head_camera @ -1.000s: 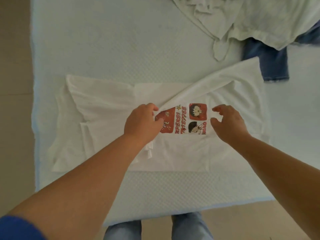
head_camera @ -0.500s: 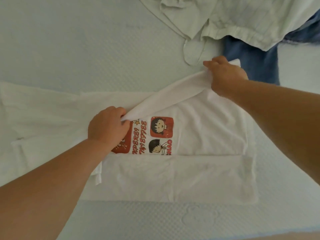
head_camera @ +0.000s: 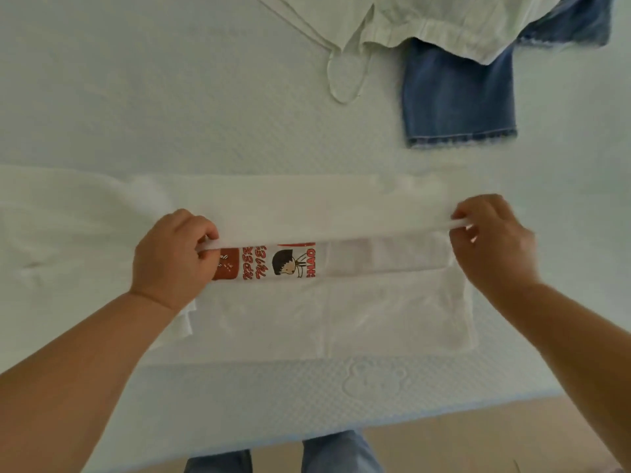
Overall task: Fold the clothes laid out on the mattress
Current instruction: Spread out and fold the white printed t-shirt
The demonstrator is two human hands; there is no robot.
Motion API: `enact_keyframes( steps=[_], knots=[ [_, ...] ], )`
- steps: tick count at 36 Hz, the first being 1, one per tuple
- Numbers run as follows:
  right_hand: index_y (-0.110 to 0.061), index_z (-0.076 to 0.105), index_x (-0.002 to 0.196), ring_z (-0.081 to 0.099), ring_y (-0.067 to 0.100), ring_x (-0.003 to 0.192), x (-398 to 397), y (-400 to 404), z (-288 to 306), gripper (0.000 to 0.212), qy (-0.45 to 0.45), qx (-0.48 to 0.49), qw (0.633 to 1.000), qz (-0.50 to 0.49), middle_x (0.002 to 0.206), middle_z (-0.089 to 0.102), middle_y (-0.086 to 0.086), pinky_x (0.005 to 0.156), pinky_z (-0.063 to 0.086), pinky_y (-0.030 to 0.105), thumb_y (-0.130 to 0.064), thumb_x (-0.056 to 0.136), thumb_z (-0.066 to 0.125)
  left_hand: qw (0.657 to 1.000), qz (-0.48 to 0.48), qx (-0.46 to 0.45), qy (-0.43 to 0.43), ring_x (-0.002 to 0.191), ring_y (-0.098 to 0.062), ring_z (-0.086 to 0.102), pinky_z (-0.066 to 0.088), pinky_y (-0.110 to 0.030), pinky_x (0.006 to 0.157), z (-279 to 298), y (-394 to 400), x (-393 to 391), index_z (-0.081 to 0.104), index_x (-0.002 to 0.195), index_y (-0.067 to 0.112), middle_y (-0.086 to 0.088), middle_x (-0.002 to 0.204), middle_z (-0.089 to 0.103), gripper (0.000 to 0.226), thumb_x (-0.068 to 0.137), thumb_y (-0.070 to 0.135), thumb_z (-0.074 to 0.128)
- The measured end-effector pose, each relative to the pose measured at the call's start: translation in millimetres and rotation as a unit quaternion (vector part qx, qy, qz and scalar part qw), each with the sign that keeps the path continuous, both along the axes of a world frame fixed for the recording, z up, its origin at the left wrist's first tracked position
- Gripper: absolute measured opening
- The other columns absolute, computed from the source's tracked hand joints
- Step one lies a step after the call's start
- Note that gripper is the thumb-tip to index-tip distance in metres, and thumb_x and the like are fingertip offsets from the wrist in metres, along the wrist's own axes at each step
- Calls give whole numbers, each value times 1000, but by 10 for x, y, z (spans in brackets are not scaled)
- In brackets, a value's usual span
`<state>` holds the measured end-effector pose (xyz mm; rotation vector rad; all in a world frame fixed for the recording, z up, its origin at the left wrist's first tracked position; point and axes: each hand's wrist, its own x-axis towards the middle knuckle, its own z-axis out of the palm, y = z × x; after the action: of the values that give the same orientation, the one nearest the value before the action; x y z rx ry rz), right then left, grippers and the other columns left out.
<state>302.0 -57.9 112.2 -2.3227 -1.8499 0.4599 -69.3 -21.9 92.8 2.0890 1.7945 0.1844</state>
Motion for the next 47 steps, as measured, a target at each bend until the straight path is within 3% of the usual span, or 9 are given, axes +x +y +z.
enact_keyframes(
  steps=[5, 10, 14, 20, 24, 28, 35, 42, 47],
  knots=[
    [-16, 61, 107, 61, 33, 88, 3, -492, -324, 23, 10, -135, 987, -88, 126, 49, 1, 74, 44, 36, -16, 86, 54, 991, -54, -112, 49, 83, -34, 56, 44, -37, 65, -183, -157, -20, 70, 86, 5, -12, 87, 61, 17, 71, -2, 67],
    [-16, 56, 117, 56, 29, 96, 48, -461, -386, 34, 81, -110, 972, -193, 130, 43, 3, 81, 38, 30, -12, 84, 49, 989, -79, -114, 43, 81, -33, 57, 43, -34, 66, -212, -67, 12, 71, 85, 8, -10, 85, 62, 14, 74, 1, 65],
    [-15, 50, 122, 52, 24, 104, 104, -203, -397, 39, 112, -96, 946, -289, 125, 47, 5, 82, 34, 28, -33, 88, 54, 992, -66, -102, 34, 77, -32, 56, 37, -30, 63, -149, -11, 28, 69, 81, 8, -9, 77, 61, 11, 75, 4, 61],
    [-17, 56, 116, 55, 25, 101, 156, 313, -512, 48, 141, -146, 930, -306, 107, 58, 2, 79, 37, 29, -54, 86, 52, 990, -71, -121, -22, 68, -22, 49, 40, -30, 62, -53, -60, 80, 66, 71, 13, 1, 67, 53, 21, 66, 19, 47],
    [-25, 60, 93, 53, 20, 82, 196, 506, -554, 23, 177, -137, 919, -325, 87, 57, -2, 74, 41, 30, -46, 87, 55, 986, -82, -141, -19, 68, -23, 51, 41, -30, 62, -120, -131, 81, 66, 72, 13, -2, 69, 56, 21, 68, 19, 47],
    [-20, 63, 89, 52, 18, 76, 229, 549, -557, 21, 161, -133, 919, -335, 73, 54, -7, 69, 41, 29, -39, 88, 52, 978, -72, -193, 10, 79, -26, 54, 40, -31, 67, -258, -122, 46, 67, 82, 15, 1, 76, 56, 13, 78, 12, 54],
    [-23, 57, 97, 54, 18, 83, 301, 501, -529, 33, 178, -134, 911, -348, 87, 57, -6, 72, 41, 31, -54, 85, 53, 973, -54, -222, 36, 80, -19, 50, 38, -29, 69, -316, -71, 46, 63, 80, 23, 6, 81, 56, 14, 78, 10, 58],
    [-15, 52, 116, 52, 22, 100, 275, 220, -504, 51, 89, -179, 932, -304, 115, 55, 3, 80, 41, 35, -52, 81, 60, 980, 74, -174, -67, 66, -22, 50, 35, -21, 58, -245, -80, 75, 61, 72, 19, 0, 72, 58, 17, 79, 3, 60],
    [-14, 53, 101, 50, 23, 82, 274, -12, -442, 55, 1, -247, 936, -252, 91, 58, 3, 69, 37, 37, -65, 81, 48, 982, 7, -186, -31, 72, -23, 51, 34, -28, 66, -264, -90, 67, 61, 73, 19, 0, 76, 56, 11, 78, 9, 62]
  ],
)
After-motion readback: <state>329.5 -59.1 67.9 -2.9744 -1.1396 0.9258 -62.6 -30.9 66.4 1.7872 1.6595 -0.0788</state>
